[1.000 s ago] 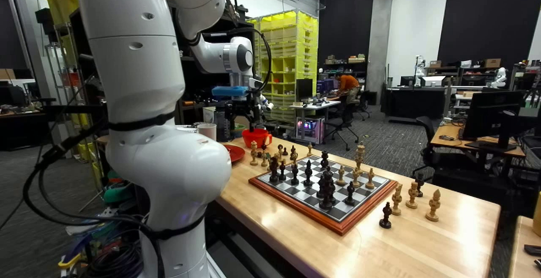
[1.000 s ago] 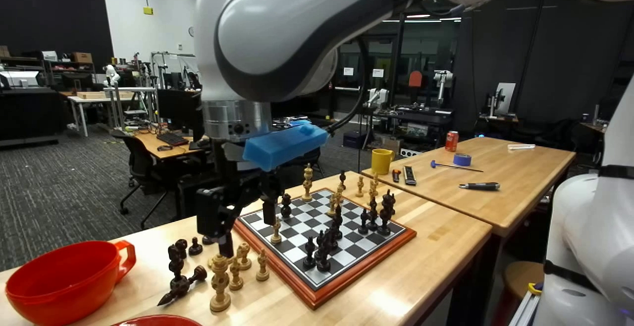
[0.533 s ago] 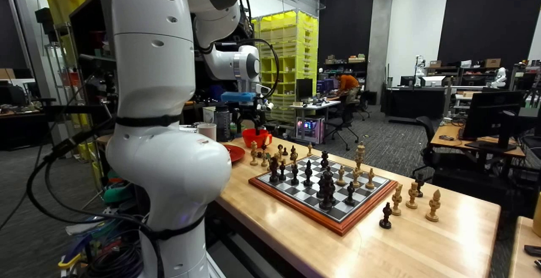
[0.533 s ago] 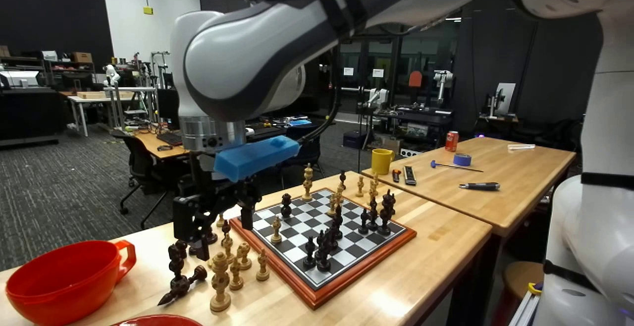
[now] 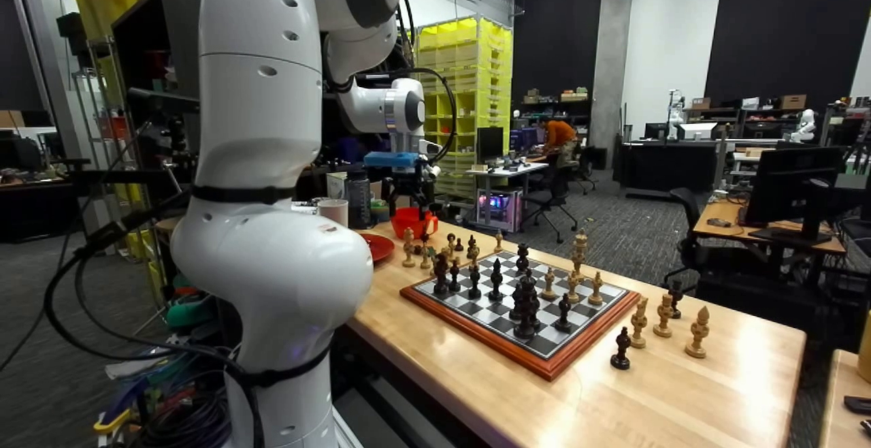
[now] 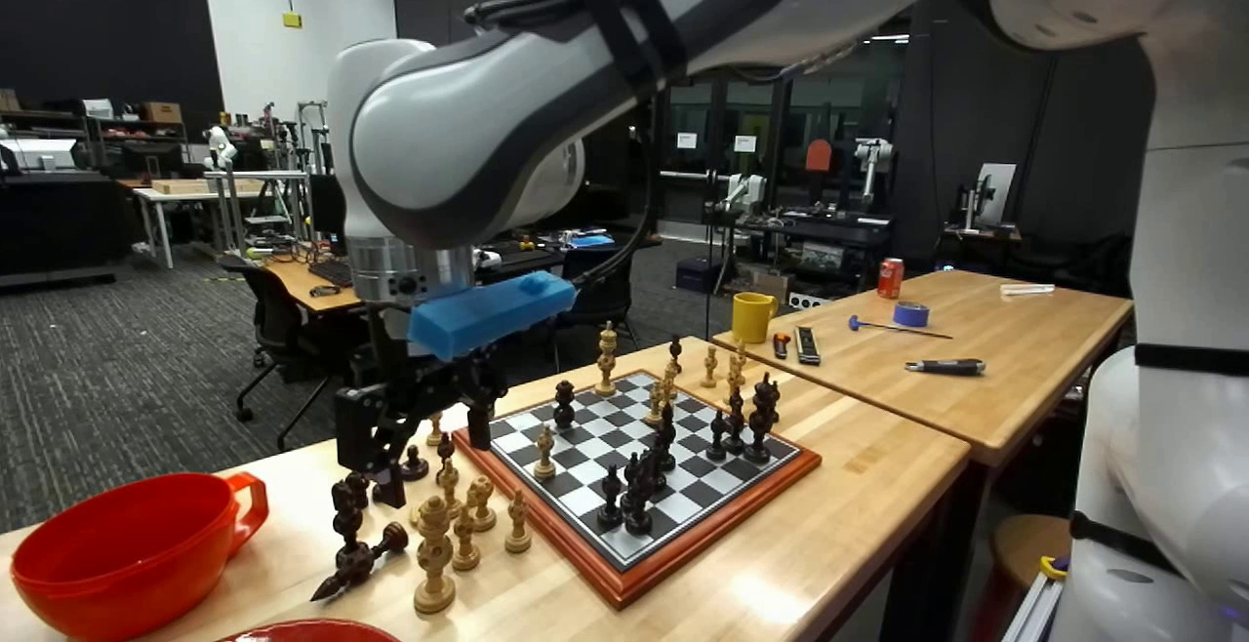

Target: Move the black bishop to the right, pick up two of the beige chess pieces and put them on the chess board

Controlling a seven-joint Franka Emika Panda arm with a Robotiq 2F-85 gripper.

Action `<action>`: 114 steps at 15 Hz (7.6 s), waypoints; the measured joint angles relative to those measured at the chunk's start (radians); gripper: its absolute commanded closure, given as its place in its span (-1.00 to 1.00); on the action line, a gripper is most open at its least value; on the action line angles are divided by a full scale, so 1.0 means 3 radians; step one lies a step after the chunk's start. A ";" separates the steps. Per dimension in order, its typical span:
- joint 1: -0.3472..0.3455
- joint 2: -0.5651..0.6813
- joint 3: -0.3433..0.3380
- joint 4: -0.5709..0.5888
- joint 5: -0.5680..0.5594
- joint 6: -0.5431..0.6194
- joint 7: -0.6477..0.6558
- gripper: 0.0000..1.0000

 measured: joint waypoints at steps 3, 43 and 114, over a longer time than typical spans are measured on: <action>0.0001 0.0009 -0.0008 0.0000 0.0000 0.0000 0.0000 -1.00; -0.0100 -0.0273 -0.0263 0.0313 0.0065 0.0054 -0.0437 0.85; -0.0161 -0.0385 -0.0291 -0.0363 0.0223 -0.0104 -0.0724 -1.00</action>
